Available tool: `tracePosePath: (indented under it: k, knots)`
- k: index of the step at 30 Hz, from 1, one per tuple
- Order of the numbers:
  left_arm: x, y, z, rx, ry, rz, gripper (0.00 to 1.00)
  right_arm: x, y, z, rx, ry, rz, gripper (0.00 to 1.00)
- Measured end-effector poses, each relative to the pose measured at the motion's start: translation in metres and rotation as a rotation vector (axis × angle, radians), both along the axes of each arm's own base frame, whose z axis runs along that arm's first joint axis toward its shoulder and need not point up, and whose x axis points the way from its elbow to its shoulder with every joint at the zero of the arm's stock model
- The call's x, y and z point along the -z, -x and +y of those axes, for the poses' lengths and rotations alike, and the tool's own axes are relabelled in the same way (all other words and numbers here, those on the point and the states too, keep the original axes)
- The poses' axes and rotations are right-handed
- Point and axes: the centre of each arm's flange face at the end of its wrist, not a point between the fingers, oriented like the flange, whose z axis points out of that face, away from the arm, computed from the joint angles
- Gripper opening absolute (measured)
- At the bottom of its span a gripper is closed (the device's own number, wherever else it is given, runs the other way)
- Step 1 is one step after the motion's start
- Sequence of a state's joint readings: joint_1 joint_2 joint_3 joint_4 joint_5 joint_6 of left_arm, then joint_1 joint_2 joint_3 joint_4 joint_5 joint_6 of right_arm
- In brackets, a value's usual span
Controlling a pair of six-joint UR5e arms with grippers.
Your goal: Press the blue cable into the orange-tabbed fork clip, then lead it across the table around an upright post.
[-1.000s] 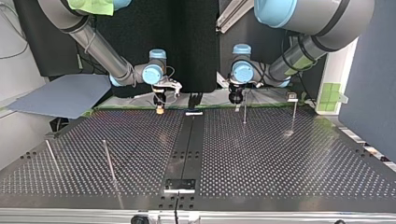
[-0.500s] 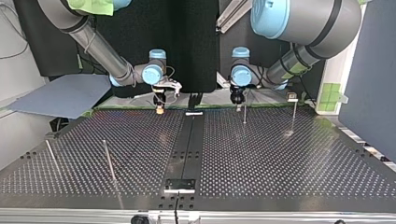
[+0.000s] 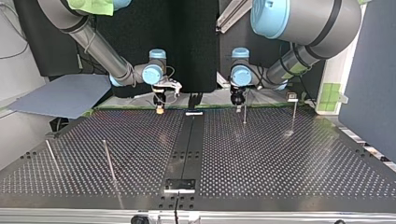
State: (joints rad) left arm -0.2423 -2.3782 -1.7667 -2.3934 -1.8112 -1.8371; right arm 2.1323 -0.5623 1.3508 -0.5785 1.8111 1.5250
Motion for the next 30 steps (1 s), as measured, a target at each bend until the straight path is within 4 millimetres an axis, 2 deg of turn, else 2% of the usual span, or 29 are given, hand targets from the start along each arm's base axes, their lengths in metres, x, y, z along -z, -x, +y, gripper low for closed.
tracePosePath:
  k: [2, 3, 4, 5, 6, 7, 8, 24, 30]
  knots:
    - [0.000, 0.000, 0.001, -0.007, -0.013, -0.001, 0.53, 0.000, 0.000, 0.000, 0.000, 0.000, 0.000, 0.00]
    - [0.000, 0.000, 0.001, -0.010, -0.020, -0.001, 0.53, 0.000, 0.000, 0.000, 0.000, 0.000, 0.000, 0.00]
    - [0.000, 0.000, 0.001, -0.012, -0.029, -0.001, 0.33, 0.000, 0.000, 0.000, 0.000, 0.000, 0.000, 0.00]
    - [0.000, 0.000, 0.001, -0.013, -0.036, -0.001, 0.21, 0.000, 0.000, 0.000, 0.000, 0.000, 0.000, 0.00]
    - [0.000, 0.001, 0.001, -0.014, -0.041, -0.001, 0.21, 0.000, 0.000, 0.000, 0.000, 0.000, 0.000, 0.00]
    - [0.000, 0.001, 0.001, -0.013, -0.046, -0.001, 0.05, 0.000, 0.000, 0.000, 0.000, 0.000, 0.000, 0.00]
    - [0.000, 0.001, 0.001, -0.012, -0.049, -0.001, 0.00, 0.000, 0.000, 0.000, 0.000, 0.000, 0.000, 0.00]
    - [-0.001, 0.002, -0.002, -0.001, -0.070, -0.003, 0.00, 0.000, 0.000, 0.000, 0.000, 0.001, 0.001, 0.00]
    - [-0.015, -0.001, -0.005, 0.011, -0.063, -0.026, 0.00, -0.009, 0.001, -0.003, 0.003, 0.006, -0.001, 0.00]
